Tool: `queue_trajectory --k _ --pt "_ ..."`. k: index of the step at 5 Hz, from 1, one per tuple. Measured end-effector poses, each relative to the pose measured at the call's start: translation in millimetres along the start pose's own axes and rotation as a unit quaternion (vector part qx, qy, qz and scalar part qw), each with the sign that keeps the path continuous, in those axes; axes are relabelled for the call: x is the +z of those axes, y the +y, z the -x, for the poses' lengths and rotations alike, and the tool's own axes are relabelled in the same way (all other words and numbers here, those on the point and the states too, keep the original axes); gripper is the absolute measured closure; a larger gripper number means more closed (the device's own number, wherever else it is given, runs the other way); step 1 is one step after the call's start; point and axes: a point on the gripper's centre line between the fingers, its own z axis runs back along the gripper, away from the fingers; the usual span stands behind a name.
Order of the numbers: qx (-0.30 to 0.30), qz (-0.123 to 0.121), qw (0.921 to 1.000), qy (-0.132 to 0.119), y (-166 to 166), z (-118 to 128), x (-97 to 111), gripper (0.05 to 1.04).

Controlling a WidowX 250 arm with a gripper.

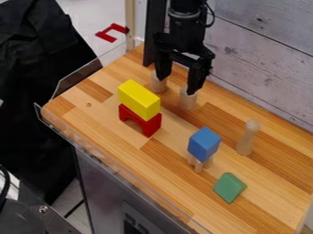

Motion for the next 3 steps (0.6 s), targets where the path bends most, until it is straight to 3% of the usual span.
queue_trajectory --k 3 --pt "0.013 0.003 0.9998 0.015 2 -9 -16 0.083"
